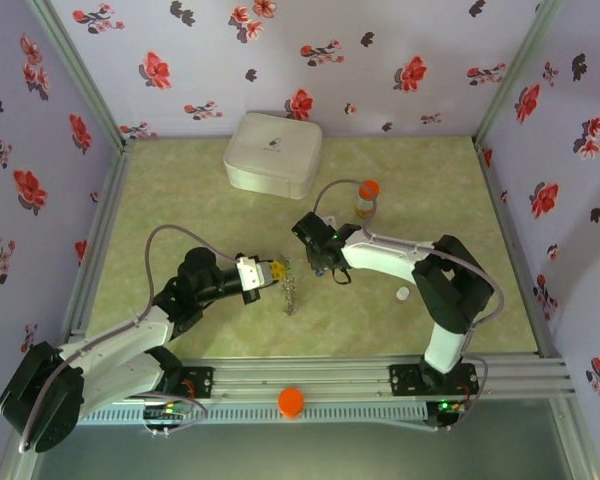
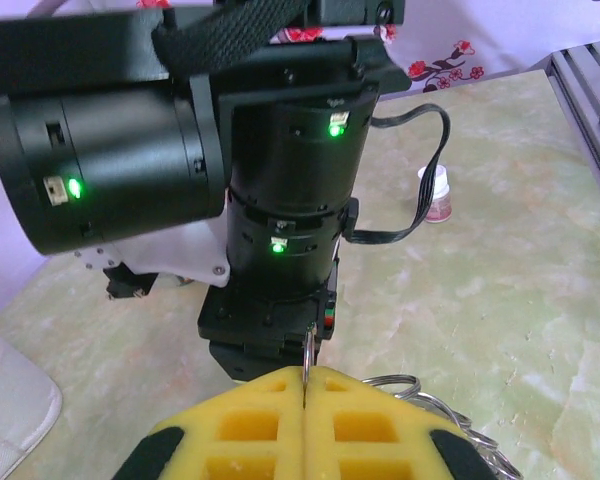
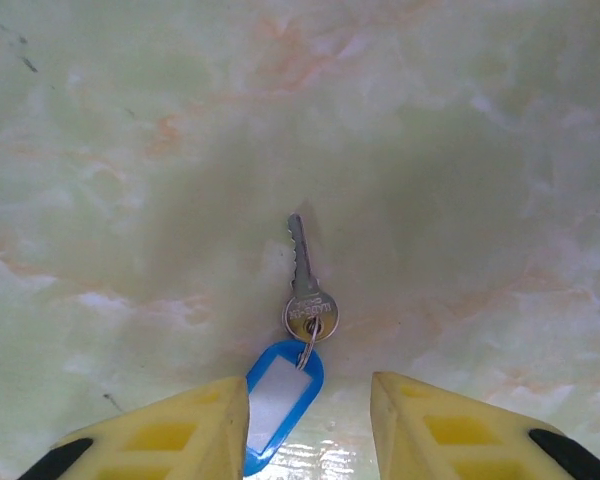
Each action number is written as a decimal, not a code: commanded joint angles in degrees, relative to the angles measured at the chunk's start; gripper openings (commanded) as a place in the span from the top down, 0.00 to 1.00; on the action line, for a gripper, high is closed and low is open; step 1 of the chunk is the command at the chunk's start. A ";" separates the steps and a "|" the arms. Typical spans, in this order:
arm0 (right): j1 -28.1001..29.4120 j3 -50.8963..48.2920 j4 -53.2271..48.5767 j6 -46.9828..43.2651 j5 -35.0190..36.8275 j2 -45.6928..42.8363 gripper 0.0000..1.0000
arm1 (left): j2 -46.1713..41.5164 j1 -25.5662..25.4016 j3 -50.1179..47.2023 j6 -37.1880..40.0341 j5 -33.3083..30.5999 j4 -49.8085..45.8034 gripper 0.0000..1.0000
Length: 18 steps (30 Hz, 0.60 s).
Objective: Put the keys on the keyring
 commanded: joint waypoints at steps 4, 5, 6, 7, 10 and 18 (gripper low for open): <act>-0.38 1.21 -2.09 2.88 -1.17 2.50 0.68 | -0.59 -0.41 0.49 0.80 -0.95 1.45 1.00; -0.45 1.19 -1.97 2.96 -1.06 2.69 0.68 | -0.43 -0.42 0.56 0.74 -0.98 1.47 1.00; -0.38 1.21 -1.75 2.93 -1.00 2.94 0.69 | -0.32 -0.42 0.58 0.82 -0.90 1.54 1.00; -0.41 1.29 -1.63 2.80 -1.02 3.22 0.70 | -0.16 -0.41 0.58 0.80 -0.86 1.54 1.00; -0.42 1.99 -1.74 2.46 -0.71 3.91 0.71 | -0.08 -0.40 0.58 1.06 -1.02 1.63 1.00; -0.78 3.02 -1.43 2.24 0.05 5.16 0.73 | 0.03 -0.42 0.49 1.24 -1.24 1.81 1.00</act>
